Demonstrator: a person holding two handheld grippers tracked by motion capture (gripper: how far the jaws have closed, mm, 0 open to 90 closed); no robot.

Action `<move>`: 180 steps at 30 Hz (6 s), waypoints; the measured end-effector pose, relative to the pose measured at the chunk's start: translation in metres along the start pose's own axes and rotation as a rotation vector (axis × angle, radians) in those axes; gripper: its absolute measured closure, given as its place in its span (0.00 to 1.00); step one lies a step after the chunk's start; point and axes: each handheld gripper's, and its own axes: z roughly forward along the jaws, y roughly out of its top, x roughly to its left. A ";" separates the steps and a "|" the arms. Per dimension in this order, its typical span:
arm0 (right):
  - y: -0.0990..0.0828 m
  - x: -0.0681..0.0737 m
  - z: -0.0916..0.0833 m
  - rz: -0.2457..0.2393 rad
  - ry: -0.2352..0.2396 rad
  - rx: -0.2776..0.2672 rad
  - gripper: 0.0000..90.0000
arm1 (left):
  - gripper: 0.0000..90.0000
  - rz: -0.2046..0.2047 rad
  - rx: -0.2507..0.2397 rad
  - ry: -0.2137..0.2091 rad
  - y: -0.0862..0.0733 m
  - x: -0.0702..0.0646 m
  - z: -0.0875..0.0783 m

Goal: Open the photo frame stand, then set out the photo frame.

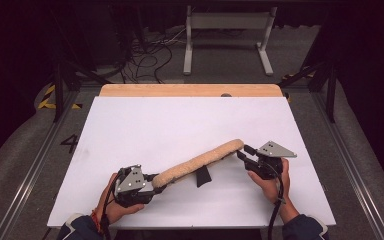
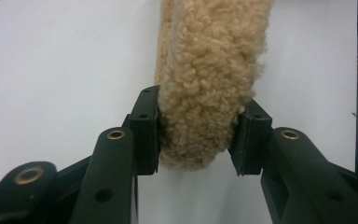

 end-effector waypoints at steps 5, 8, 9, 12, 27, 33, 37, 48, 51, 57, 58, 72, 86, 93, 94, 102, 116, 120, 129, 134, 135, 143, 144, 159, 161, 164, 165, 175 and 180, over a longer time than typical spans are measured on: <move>0.002 -0.001 0.003 -0.005 0.000 0.004 0.72 | 0.67 0.004 -0.004 -0.006 0.000 -0.002 0.001; 0.003 -0.003 0.005 0.001 0.006 0.006 0.72 | 0.67 0.003 -0.006 -0.014 0.001 -0.003 0.002; 0.004 -0.003 0.006 0.006 0.006 0.007 0.72 | 0.67 0.009 -0.006 -0.019 0.001 -0.004 0.003; 0.008 -0.005 0.011 0.014 0.007 0.019 0.72 | 0.67 0.020 -0.006 -0.023 0.003 -0.007 0.005; 0.018 -0.001 0.033 0.036 0.014 0.078 0.75 | 0.70 0.084 0.009 -0.025 0.009 -0.019 0.016; 0.024 0.006 0.035 0.034 0.040 0.071 0.75 | 0.71 0.102 0.008 -0.027 0.013 -0.024 0.021; 0.031 0.016 0.027 -0.005 0.052 0.051 0.75 | 0.71 0.113 0.006 -0.034 0.015 -0.026 0.024; 0.036 0.016 0.021 0.046 0.100 0.047 0.75 | 0.71 0.133 0.006 -0.049 0.021 -0.030 0.034; 0.037 0.016 0.021 0.052 0.101 0.051 0.75 | 0.71 0.141 0.007 -0.052 0.023 -0.031 0.037; 0.041 0.017 0.022 0.066 0.097 0.055 0.76 | 0.71 0.138 0.006 -0.057 0.026 -0.035 0.043; 0.042 0.018 0.022 0.067 0.088 0.061 0.76 | 0.71 0.144 0.009 -0.054 0.027 -0.035 0.043; 0.047 0.016 0.030 0.065 0.089 0.078 0.81 | 0.66 0.129 0.015 -0.049 0.032 -0.040 0.052; 0.053 0.012 0.037 0.084 0.099 0.103 0.85 | 0.60 0.107 0.008 -0.044 0.038 -0.042 0.063; 0.054 0.015 0.030 0.098 0.088 0.089 0.84 | 0.62 0.117 -0.007 -0.069 0.035 -0.043 0.055; 0.054 0.016 0.026 0.101 0.096 0.082 0.83 | 0.64 0.121 -0.007 -0.078 0.034 -0.042 0.051; 0.062 0.025 0.004 0.204 0.185 0.062 0.66 | 0.69 0.116 -0.027 -0.088 0.029 -0.043 0.037; 0.076 0.048 0.024 0.374 0.244 0.192 0.37 | 0.71 0.150 -0.029 -0.108 0.037 -0.053 0.049; 0.078 0.050 0.032 0.398 0.206 0.219 0.35 | 0.71 0.153 -0.029 -0.110 0.038 -0.054 0.051; 0.080 0.052 0.049 0.421 0.203 0.319 0.32 | 0.70 0.140 -0.034 -0.116 0.041 -0.057 0.058; 0.086 0.053 0.055 0.390 0.207 0.378 0.37 | 0.67 0.142 -0.039 -0.110 0.046 -0.061 0.065; 0.087 0.053 0.055 0.383 0.208 0.381 0.39 | 0.67 0.139 -0.041 -0.113 0.046 -0.061 0.066; 0.093 0.050 0.058 0.354 0.226 0.422 0.43 | 0.54 0.127 -0.029 -0.107 0.046 -0.062 0.066; 0.093 0.050 0.058 0.350 0.229 0.426 0.44 | 0.52 0.120 -0.022 -0.108 0.045 -0.060 0.061; 0.110 0.051 0.061 0.236 0.245 0.500 0.66 | 0.39 -0.093 0.013 0.049 -0.029 -0.005 -0.032; 0.111 0.051 0.061 0.220 0.248 0.503 0.68 | 0.38 -0.107 0.020 0.055 -0.033 -0.003 -0.036; 0.116 0.053 0.065 0.174 0.286 0.523 0.68 | 0.37 -0.128 0.021 0.070 -0.039 0.001 -0.044; 0.117 0.053 0.067 0.149 0.307 0.534 0.69 | 0.36 -0.132 0.022 0.076 -0.041 0.002 -0.046; 0.128 0.061 0.076 -0.026 0.484 0.577 0.70 | 0.35 -0.144 0.034 0.072 -0.044 0.005 -0.047; 0.128 0.066 0.080 -0.070 0.515 0.582 0.69 | 0.33 -0.146 0.038 0.065 -0.042 0.007 -0.042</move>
